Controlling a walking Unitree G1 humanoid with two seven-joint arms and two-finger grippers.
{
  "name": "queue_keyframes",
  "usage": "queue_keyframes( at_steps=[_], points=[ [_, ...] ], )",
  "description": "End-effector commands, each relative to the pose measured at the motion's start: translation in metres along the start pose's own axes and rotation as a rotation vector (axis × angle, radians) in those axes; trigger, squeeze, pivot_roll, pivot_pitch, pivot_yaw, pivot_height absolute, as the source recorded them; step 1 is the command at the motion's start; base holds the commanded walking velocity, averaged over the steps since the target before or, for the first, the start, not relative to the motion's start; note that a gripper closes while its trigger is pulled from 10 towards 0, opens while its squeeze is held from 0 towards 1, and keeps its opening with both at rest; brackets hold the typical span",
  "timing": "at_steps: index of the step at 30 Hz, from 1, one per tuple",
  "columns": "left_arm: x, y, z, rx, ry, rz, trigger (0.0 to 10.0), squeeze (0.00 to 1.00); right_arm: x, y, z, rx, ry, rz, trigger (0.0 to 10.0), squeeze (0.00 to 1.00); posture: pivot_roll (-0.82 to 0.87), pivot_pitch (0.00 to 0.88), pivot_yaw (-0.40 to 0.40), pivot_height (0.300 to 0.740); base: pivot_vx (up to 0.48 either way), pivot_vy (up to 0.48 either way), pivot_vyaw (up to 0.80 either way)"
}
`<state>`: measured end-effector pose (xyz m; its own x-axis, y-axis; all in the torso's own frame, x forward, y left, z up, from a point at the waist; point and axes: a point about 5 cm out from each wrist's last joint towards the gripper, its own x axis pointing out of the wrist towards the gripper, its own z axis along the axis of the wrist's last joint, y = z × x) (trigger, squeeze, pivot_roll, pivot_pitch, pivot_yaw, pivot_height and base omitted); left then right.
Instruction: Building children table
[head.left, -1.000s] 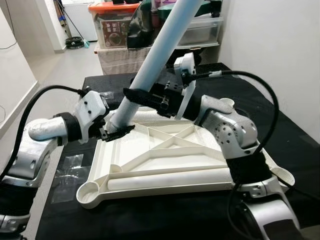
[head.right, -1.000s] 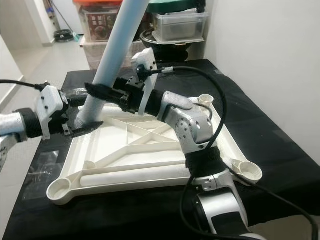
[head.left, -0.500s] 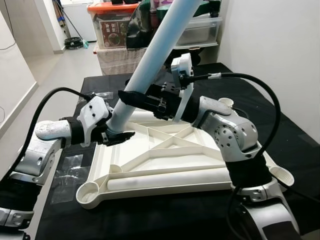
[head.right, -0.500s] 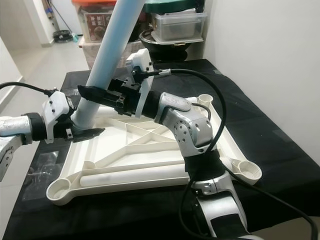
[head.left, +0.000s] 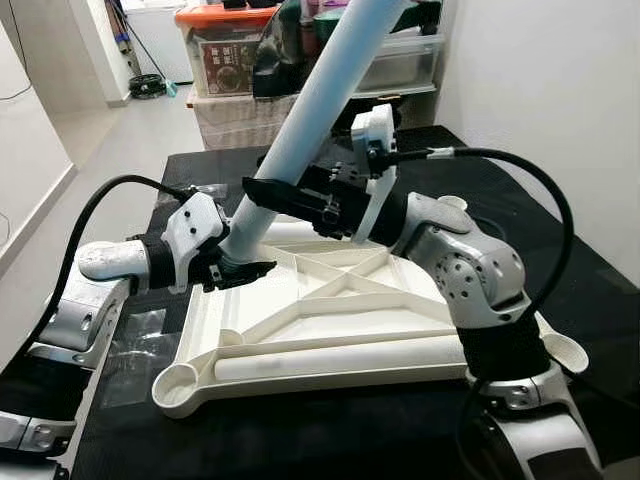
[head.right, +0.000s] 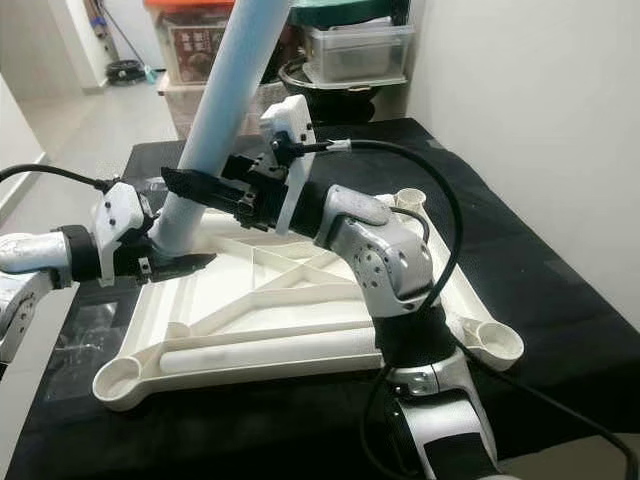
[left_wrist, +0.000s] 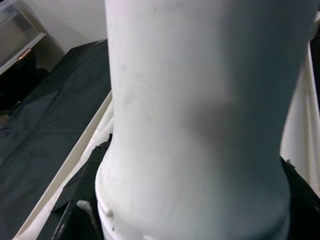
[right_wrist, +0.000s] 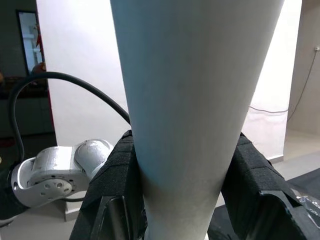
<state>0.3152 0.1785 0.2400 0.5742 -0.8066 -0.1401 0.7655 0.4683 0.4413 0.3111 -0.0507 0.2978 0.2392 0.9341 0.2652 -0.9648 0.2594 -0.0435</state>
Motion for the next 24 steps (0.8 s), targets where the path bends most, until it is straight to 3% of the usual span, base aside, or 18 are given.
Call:
queue_keyframes(
  at_steps=[1,2,3,4,13,14,18,21,22,24],
  points=[
    [0.002,0.000,0.012,0.011,-0.055,-0.023,10.0,0.00,0.007,0.006,-0.004,0.031,0.006,0.031,0.0,0.00,-0.03,0.000,0.024,0.740,0.000,0.000,0.00],
    [0.003,-0.002,0.013,0.011,-0.062,-0.033,10.0,0.00,0.007,0.005,-0.004,0.037,0.000,0.019,0.0,0.00,-0.03,0.000,0.024,0.740,0.000,0.000,0.00],
    [0.003,-0.002,0.013,0.009,-0.067,-0.032,10.0,0.00,0.007,0.004,-0.003,0.042,-0.009,0.010,7.3,0.00,-0.03,0.000,0.024,0.740,0.000,0.000,0.00],
    [0.002,-0.002,0.013,0.009,-0.068,-0.030,10.0,0.00,0.008,0.003,-0.001,0.063,-0.029,0.000,10.0,1.00,-0.03,0.000,0.024,0.740,0.000,0.000,0.00],
    [0.005,-0.008,0.025,-0.051,-0.144,-0.081,10.0,0.00,0.006,0.004,-0.001,0.116,-0.088,-0.005,10.0,1.00,-0.03,0.000,0.015,0.740,0.000,0.000,0.00],
    [0.008,-0.016,0.034,-0.122,-0.203,-0.141,10.0,0.00,0.005,0.001,0.002,0.160,-0.143,-0.023,10.0,0.00,-0.03,0.000,0.015,0.740,0.000,0.000,0.00],
    [0.009,-0.019,0.036,-0.149,-0.223,-0.161,10.0,0.00,0.005,0.000,0.003,0.182,-0.173,-0.032,10.0,0.00,-0.03,0.000,0.015,0.740,0.000,0.000,0.00],
    [0.013,-0.029,0.031,-0.222,-0.234,-0.189,10.0,0.00,0.006,0.001,0.011,0.201,-0.268,-0.049,10.0,0.00,-0.03,0.000,0.020,0.740,0.000,0.000,0.00],
    [0.013,-0.032,0.030,-0.234,-0.232,-0.199,10.0,0.00,0.007,0.004,0.010,0.198,-0.270,-0.037,7.1,0.00,-0.03,0.000,0.019,0.740,0.000,0.000,0.00],
    [0.014,-0.034,0.029,-0.238,-0.229,-0.206,10.0,0.00,0.007,0.008,0.006,0.196,-0.259,-0.021,6.9,0.00,-0.03,0.000,0.018,0.740,0.000,0.000,0.00]
  ],
)
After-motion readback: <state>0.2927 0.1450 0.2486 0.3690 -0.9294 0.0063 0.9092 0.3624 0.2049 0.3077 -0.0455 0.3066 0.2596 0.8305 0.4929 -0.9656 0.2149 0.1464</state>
